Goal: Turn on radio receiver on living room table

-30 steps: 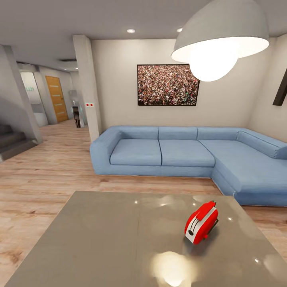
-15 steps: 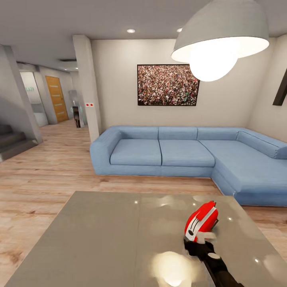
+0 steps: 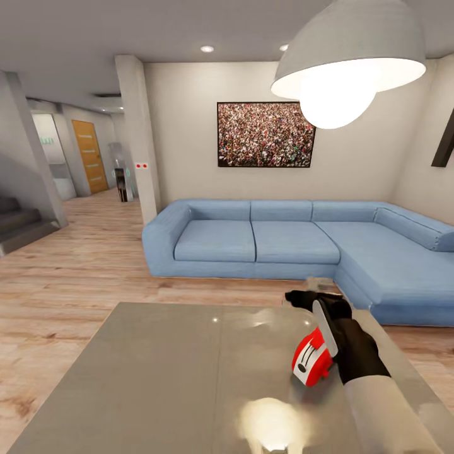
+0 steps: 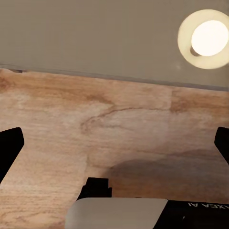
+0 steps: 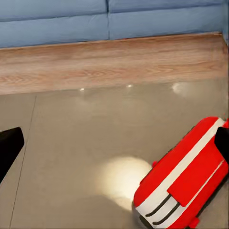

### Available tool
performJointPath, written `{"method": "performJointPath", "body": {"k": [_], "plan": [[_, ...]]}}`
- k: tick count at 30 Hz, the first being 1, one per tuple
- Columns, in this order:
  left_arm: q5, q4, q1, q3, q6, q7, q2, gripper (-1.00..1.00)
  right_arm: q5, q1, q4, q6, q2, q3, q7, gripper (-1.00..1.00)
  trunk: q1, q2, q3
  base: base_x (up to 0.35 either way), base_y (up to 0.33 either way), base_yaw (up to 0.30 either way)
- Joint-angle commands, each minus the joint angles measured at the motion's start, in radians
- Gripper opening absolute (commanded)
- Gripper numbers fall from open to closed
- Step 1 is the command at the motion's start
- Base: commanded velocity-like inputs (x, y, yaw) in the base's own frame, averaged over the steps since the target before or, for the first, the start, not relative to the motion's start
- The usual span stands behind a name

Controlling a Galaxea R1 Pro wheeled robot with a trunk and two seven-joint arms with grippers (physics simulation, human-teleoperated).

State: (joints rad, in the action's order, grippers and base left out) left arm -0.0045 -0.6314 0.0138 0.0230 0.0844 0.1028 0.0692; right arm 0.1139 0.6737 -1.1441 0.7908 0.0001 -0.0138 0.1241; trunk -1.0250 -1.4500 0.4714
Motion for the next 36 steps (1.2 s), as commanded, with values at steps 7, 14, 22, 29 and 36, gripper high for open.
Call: {"method": "performJointPath", "body": {"k": [7, 14, 22, 29, 36], "plan": [[0.0, 0.001, 0.0, 0.0, 0.0, 0.0, 0.0, 1.0, 0.013, 0.068, 0.005, 0.002, -0.128, -0.156, 0.16, 1.0, 0.0, 0.0, 0.0, 0.0, 0.0, 0.0], [0.001, 0.02, 0.0, -0.003, -0.001, 0.0, 0.002, 1.0, 0.079, 0.076, 0.126, -0.003, -0.164, -0.182, 0.153, 1.0, 0.0, 0.0, 0.0, 0.0, 0.0, 0.0], [0.0, 0.04, 0.0, -0.006, -0.042, 0.0, 0.001, 1.0, 0.089, 0.076, 0.237, -0.016, -0.161, -0.041, 0.061, 1.0, 0.0, 0.0, 0.0, 0.0, 0.0, 0.0], [0.001, 0.043, 0.0, -0.006, -0.051, -0.001, 0.003, 1.0, 0.089, 0.101, 0.308, -0.017, -0.16, 0.05, 0.009, 1.0, 0.0, 0.0, 0.0, 0.0, 0.0, 0.0], [0.002, 0.186, 0.0, -0.009, -0.106, -0.003, 0.014, 1.0, 0.088, 0.104, 0.314, -0.019, -0.16, 0.053, 0.004, 1.0, 0.0, 0.0, 0.0, 0.0, 0.0, 0.0]]}}
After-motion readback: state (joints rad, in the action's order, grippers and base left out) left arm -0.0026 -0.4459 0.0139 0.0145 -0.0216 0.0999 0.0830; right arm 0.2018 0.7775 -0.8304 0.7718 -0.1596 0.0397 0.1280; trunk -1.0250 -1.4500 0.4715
